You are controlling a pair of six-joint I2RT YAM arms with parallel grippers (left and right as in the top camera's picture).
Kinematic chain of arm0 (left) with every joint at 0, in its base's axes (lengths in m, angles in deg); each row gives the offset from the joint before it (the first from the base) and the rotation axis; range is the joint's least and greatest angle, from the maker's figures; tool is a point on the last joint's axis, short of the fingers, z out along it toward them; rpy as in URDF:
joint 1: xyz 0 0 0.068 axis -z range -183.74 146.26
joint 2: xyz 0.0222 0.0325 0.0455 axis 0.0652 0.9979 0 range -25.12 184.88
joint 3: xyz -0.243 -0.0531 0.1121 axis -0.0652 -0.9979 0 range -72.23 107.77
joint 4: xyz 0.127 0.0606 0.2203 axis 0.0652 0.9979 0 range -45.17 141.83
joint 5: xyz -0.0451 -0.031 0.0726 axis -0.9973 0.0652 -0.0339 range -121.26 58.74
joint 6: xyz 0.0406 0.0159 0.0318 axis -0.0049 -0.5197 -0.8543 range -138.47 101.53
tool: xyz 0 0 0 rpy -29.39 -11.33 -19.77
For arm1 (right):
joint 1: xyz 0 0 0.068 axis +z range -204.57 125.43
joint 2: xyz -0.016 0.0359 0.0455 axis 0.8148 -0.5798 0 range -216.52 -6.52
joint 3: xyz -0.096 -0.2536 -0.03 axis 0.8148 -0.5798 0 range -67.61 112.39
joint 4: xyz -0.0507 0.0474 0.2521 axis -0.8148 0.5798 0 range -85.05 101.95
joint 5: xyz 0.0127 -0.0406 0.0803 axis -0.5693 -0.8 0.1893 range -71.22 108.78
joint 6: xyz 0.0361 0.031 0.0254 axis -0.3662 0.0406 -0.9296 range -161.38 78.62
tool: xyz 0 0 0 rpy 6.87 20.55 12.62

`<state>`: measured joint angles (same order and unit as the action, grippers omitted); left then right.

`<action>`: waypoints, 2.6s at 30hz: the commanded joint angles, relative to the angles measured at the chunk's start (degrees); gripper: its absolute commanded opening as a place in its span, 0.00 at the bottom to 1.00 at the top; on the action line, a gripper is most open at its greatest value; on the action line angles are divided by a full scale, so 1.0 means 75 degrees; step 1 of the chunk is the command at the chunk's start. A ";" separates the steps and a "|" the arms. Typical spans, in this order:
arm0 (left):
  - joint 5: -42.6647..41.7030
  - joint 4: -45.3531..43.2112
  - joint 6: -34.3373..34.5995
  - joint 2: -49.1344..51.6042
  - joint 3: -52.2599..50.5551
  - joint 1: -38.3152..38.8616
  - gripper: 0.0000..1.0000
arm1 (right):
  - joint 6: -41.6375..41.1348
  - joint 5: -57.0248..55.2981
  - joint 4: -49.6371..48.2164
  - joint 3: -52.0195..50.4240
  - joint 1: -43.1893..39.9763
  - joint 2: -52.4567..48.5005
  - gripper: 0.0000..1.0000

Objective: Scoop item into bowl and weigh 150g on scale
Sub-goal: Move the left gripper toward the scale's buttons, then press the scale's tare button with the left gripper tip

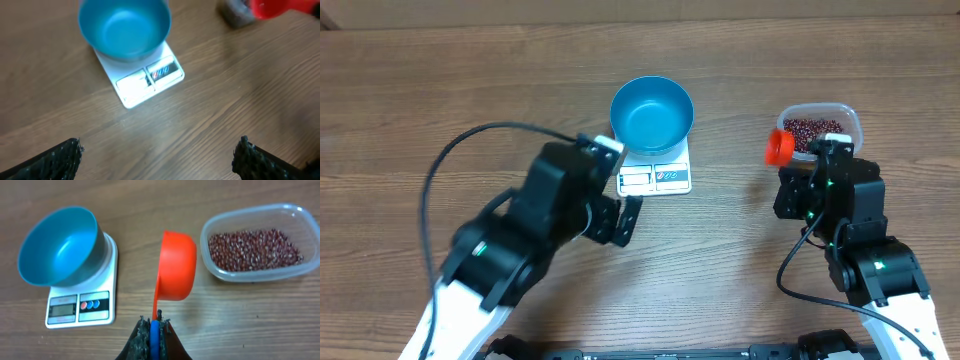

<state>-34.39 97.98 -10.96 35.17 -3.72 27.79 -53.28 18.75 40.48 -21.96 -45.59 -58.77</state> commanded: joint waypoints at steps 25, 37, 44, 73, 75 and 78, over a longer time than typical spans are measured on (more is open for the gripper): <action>-0.0653 -0.0498 -0.0551 -0.0752 0.0102 0.0064 0.87 | 0.0058 -0.0047 0.0224 0.0315 -0.0055 0.0047 0.04; -0.0233 -0.0755 0.0032 0.1239 0.0099 0.0070 0.04 | 0.0058 -0.0047 0.0227 0.0312 -0.0055 0.0047 0.04; 0.0047 -0.1236 0.0035 0.2707 0.0099 0.0073 0.04 | 0.0058 -0.0050 0.0227 0.0312 -0.0055 0.0047 0.04; 0.1052 -0.3418 -0.1174 0.5630 0.0099 0.0624 0.04 | 0.0055 -0.0047 0.0227 0.0312 -0.0055 0.0047 0.04; 0.1008 -0.3558 -0.1239 0.5785 0.0099 0.0650 0.04 | 0.0055 -0.0047 0.0227 0.0312 -0.0055 0.0047 0.04; 0.1008 -0.3724 -0.1239 0.5983 0.0099 0.0653 0.04 | 0.0055 -0.0047 0.0227 0.0312 -0.0055 0.0047 0.04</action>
<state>-26.68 70.64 -18.11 78.25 -3.61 32.18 -53.15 18.75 42.34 -21.44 -45.59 -58.77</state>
